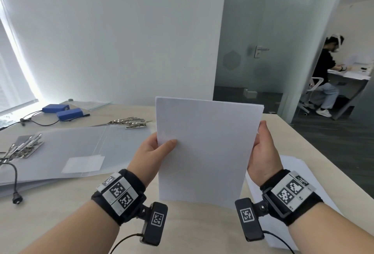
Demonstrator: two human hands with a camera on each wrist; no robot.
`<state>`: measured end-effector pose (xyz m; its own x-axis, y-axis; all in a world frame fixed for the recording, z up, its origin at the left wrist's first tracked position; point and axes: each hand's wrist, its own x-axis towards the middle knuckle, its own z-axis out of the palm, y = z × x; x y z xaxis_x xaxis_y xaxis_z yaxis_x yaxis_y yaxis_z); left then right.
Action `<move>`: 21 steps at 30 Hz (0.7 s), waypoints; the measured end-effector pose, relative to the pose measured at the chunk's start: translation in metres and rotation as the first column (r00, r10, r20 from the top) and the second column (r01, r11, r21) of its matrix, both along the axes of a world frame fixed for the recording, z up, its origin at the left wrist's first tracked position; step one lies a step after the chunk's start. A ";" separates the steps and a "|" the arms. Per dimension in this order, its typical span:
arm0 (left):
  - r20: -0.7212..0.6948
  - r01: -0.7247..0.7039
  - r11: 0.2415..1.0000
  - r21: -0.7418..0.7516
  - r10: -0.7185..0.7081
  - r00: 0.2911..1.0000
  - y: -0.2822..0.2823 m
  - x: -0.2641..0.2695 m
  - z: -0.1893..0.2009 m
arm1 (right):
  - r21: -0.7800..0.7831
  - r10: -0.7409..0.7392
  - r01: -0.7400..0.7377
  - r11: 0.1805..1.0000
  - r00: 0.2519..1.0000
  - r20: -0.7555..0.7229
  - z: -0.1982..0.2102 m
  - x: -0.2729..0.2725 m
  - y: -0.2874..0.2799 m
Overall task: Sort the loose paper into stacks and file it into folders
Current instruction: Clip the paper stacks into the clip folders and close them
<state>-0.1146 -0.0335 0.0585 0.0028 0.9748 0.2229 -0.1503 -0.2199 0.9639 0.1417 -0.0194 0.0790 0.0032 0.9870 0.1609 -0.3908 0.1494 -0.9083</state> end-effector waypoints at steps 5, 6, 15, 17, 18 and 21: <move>-0.009 0.004 0.999 0.040 -0.004 1.000 -0.001 0.000 0.000 | -0.023 -0.016 0.017 1.000 0.999 0.027 -0.006 0.001 -0.002; -0.003 0.005 0.999 0.038 -0.005 1.000 -0.001 0.000 -0.001 | -0.024 -0.019 0.020 1.000 0.999 0.039 -0.008 0.001 -0.002; 0.065 0.057 0.998 -0.017 -0.056 0.996 0.003 0.000 -0.011 | -0.007 0.067 -0.067 0.998 0.980 0.185 -0.018 -0.001 -0.005; 0.050 0.070 0.996 -0.046 -0.068 0.996 0.003 -0.001 -0.019 | 0.056 0.085 -0.101 0.993 0.968 0.234 -0.028 0.000 -0.005; 0.044 0.072 0.995 -0.062 -0.070 0.997 0.002 -0.001 -0.022 | 0.078 0.089 -0.112 0.991 0.965 0.249 -0.032 0.000 -0.006; 0.026 0.065 0.993 -0.094 -0.063 0.998 0.003 0.000 -0.032 | 0.110 0.039 -0.071 0.991 0.962 0.269 -0.041 -0.004 -0.010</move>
